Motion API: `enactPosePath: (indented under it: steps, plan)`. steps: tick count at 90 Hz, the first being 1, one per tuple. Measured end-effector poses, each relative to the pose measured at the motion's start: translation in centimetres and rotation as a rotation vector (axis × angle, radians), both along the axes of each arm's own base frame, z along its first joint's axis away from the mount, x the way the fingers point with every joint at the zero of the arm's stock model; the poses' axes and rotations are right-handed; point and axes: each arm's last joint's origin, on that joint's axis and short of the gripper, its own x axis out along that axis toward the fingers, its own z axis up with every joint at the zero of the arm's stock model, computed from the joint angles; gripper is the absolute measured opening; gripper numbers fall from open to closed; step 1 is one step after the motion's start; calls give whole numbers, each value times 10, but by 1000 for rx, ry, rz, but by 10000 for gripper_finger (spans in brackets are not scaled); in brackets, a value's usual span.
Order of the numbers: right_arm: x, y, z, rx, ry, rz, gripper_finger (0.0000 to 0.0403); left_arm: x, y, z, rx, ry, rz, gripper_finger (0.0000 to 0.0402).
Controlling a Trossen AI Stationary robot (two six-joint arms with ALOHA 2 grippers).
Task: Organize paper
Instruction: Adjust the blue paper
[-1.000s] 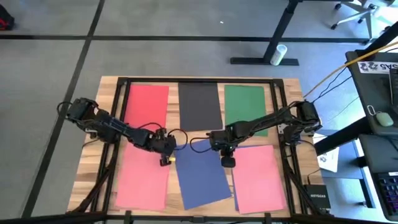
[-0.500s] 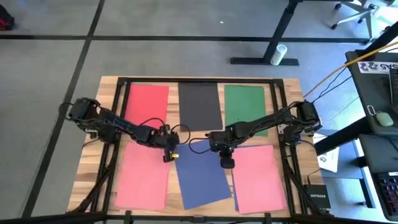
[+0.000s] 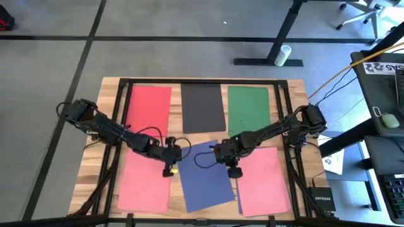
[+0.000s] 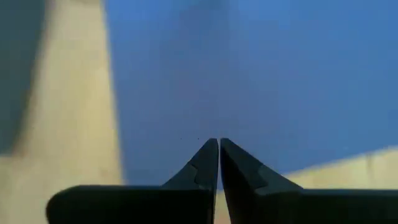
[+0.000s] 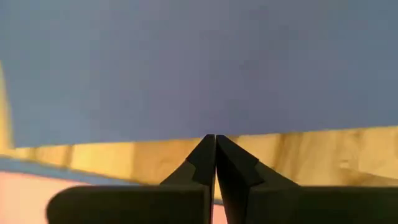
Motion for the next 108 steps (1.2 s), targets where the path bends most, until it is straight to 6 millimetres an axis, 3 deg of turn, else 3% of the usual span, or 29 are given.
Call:
enactPosePath:
  steps: [15, 41, 69, 83, 108]
  plan:
    - [-8, 25, 0, -46, -14, 43, 0, 2, -3, -20, 20, 65, 4, 0]
    - [-27, 77, 3, 55, -34, 175, 0, 8, 7, -24, 34, 70, 18, 0]
    - [-24, 88, -15, 79, 0, 148, 0, 12, 20, -25, 59, 77, 31, 0]
    - [-19, 92, -26, 126, 13, 159, 0, 6, 11, -19, 47, 70, 12, 0]
    - [-7, 100, -24, 209, -116, 159, 0, 7, -12, 9, -14, -27, -28, 0]
